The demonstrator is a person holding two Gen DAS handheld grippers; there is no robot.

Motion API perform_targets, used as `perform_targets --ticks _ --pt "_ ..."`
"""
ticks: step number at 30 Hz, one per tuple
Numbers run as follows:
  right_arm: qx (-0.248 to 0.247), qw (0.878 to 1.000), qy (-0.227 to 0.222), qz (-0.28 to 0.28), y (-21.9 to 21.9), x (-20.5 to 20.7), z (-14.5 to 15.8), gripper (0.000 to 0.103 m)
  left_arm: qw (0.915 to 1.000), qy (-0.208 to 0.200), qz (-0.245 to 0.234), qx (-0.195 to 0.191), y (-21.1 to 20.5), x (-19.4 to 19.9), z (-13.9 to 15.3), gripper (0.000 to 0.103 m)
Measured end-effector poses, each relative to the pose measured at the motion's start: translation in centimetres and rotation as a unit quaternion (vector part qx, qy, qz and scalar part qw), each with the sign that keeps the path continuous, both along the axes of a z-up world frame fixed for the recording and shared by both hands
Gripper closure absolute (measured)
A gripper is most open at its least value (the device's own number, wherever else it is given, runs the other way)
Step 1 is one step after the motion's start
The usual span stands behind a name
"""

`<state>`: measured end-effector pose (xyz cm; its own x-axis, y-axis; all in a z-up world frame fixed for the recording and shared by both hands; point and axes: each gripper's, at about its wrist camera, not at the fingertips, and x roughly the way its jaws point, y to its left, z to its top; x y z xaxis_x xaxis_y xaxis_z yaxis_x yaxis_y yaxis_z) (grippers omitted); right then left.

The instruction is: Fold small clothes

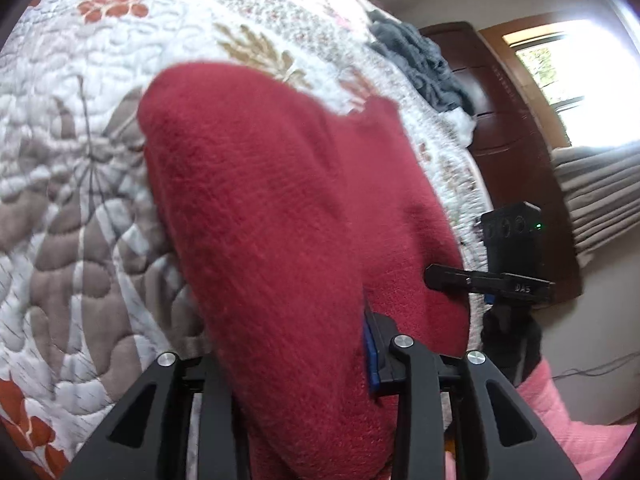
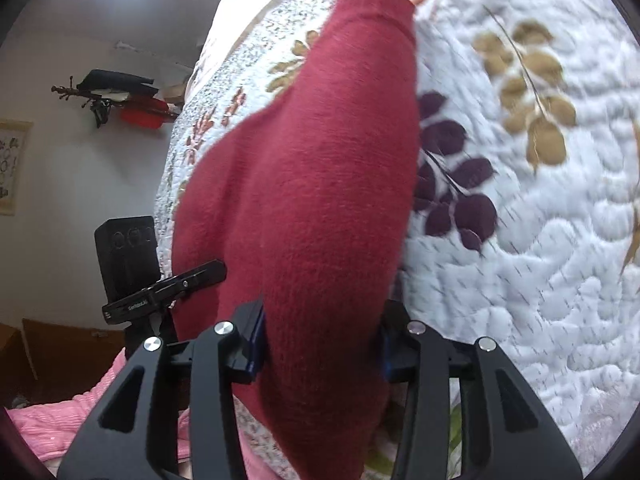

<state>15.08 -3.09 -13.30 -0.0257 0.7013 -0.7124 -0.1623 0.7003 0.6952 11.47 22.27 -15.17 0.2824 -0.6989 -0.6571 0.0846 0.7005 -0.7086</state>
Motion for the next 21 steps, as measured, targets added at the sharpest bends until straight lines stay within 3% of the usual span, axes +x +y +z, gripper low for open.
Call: perform_targets --ticks 4,8,12,16,21 --pt "0.008 1.000 -0.001 -0.015 -0.7 -0.9 -1.1 0.058 1.0000 0.000 0.008 0.000 0.6 -0.3 -1.2 0.065" --pt "-0.018 1.000 -0.014 -0.017 -0.3 -1.6 -0.3 0.046 0.9998 0.002 0.007 0.019 0.3 -0.1 -0.8 0.060" --pt "-0.041 0.999 -0.028 -0.012 -0.4 -3.0 0.9 0.039 0.9984 -0.002 0.006 0.056 0.3 -0.7 0.6 0.056" --pt "-0.059 0.997 -0.045 -0.006 -1.1 -4.9 1.8 0.038 0.9960 -0.020 0.005 0.087 0.1 -2.6 2.4 0.045" --pt "-0.057 0.997 -0.044 -0.017 -2.5 -7.0 2.1 0.038 0.9885 -0.049 0.001 0.143 -0.6 -5.9 4.2 0.042"
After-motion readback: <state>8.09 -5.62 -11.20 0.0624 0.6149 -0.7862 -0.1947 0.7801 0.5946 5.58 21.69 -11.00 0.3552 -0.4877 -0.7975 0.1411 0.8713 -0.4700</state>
